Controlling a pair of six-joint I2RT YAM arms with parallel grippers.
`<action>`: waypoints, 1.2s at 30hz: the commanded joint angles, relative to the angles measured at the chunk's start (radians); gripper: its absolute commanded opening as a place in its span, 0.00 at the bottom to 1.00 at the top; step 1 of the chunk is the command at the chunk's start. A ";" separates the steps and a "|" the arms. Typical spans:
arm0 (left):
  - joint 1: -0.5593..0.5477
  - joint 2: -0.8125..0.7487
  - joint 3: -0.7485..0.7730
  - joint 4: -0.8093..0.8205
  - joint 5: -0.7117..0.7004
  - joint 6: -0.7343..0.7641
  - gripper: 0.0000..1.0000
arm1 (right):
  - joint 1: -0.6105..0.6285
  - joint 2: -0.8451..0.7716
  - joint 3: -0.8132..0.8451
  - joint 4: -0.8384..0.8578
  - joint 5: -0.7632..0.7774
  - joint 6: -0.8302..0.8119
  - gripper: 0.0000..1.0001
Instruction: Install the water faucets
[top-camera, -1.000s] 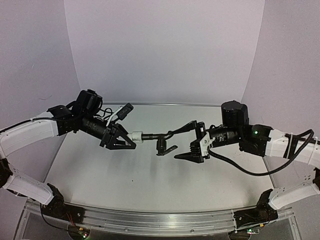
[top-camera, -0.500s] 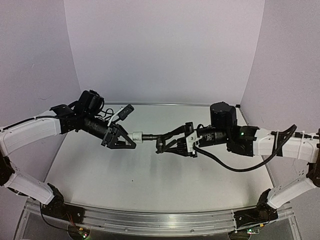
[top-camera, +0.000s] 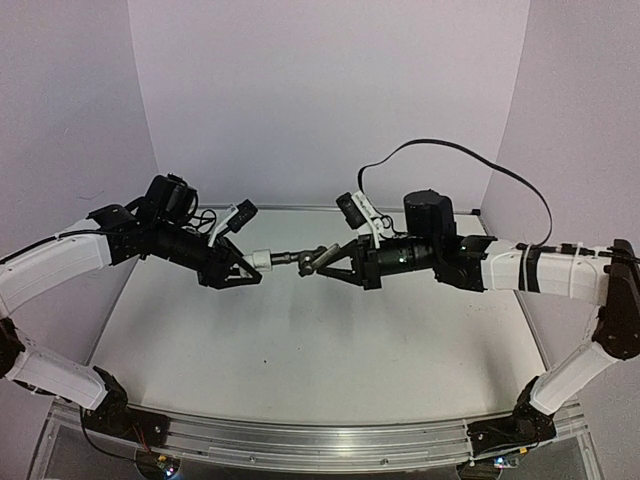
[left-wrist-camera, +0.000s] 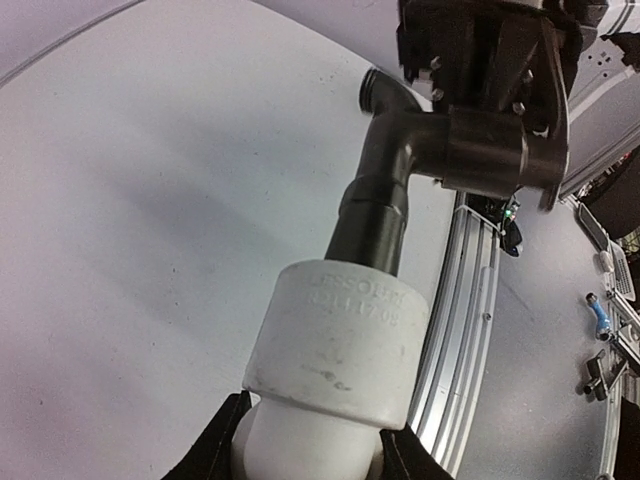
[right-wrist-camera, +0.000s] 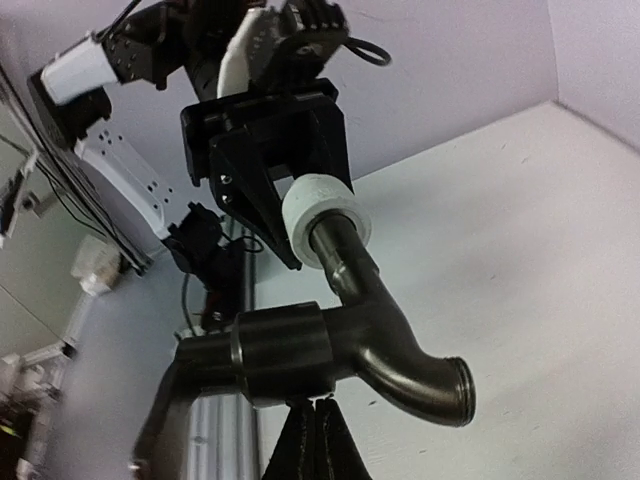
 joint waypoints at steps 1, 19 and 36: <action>-0.035 0.015 0.058 0.162 0.093 -0.015 0.00 | 0.044 0.046 0.103 0.187 -0.188 0.357 0.19; -0.033 0.031 0.048 0.161 0.369 -0.092 0.00 | 0.044 -0.320 -0.151 -0.045 0.151 -0.819 0.84; -0.031 0.073 0.076 0.158 0.380 -0.129 0.00 | 0.057 -0.103 -0.008 0.074 0.058 -0.619 0.28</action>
